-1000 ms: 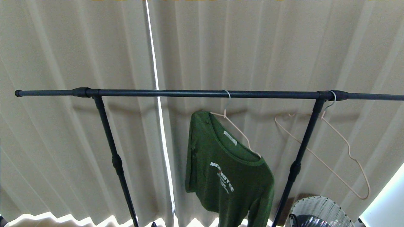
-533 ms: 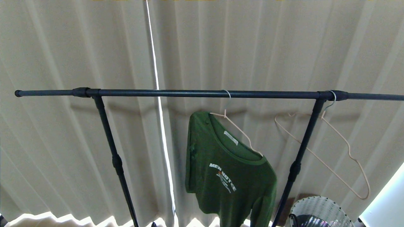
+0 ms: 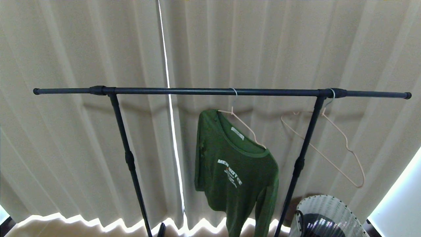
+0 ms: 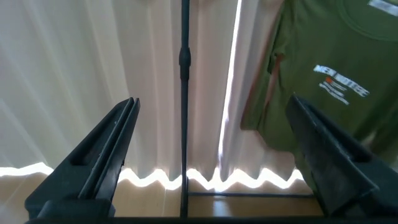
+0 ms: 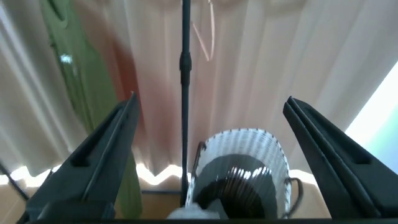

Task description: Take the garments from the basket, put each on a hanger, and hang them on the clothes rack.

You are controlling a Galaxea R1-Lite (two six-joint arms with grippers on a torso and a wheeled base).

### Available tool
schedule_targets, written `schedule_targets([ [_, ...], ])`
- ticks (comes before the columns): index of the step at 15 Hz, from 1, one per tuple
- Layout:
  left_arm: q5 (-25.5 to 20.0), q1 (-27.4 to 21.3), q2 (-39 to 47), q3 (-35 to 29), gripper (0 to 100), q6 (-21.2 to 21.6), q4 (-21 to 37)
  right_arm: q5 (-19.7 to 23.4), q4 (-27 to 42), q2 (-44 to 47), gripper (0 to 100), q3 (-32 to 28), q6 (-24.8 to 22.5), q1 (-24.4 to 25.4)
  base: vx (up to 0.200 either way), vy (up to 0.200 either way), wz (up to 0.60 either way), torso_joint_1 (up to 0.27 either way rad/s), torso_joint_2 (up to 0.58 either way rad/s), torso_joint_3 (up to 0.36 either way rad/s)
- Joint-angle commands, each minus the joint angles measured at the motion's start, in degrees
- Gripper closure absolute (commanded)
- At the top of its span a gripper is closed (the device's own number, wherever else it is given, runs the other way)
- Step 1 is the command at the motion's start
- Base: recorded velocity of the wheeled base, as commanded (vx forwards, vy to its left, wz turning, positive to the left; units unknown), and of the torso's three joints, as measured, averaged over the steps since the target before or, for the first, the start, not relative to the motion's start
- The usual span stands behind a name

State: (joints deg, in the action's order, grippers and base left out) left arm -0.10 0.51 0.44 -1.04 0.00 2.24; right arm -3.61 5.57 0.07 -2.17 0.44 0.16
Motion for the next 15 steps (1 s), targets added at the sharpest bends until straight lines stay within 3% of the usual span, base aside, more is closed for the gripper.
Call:
schedule_targets([
  [1, 0.01, 0.02, 0.09, -0.02, 0, 0.09, 0.04, -0.08, -0.03, -0.07, 0, 0.06, 0.00, 0.02, -0.200, 0.000, 0.00, 0.002, 0.00, -0.002],
  [5, 0.01, 0.02, 0.09, 0.07, 0, 0.00, -0.05, 0.09, -0.03, -0.07, 0, 0.06, 0.00, 0.02, -0.200, 0.000, 0.00, 0.002, 0.00, 0.004],
  [11, 0.01, 0.02, 0.00, 0.07, 0, 0.00, -0.05, -0.52, -0.12, -0.07, 0, -0.03, 0.00, 0.02, 0.000, 0.000, 0.00, 0.000, 0.00, 0.000],
  [15, 0.01, 0.02, 0.00, 0.07, 0, 0.00, -0.05, -0.52, -0.12, -0.07, 0, -0.03, 0.00, 0.02, 0.000, 0.000, 0.00, -0.172, 0.39, 0.207],
])
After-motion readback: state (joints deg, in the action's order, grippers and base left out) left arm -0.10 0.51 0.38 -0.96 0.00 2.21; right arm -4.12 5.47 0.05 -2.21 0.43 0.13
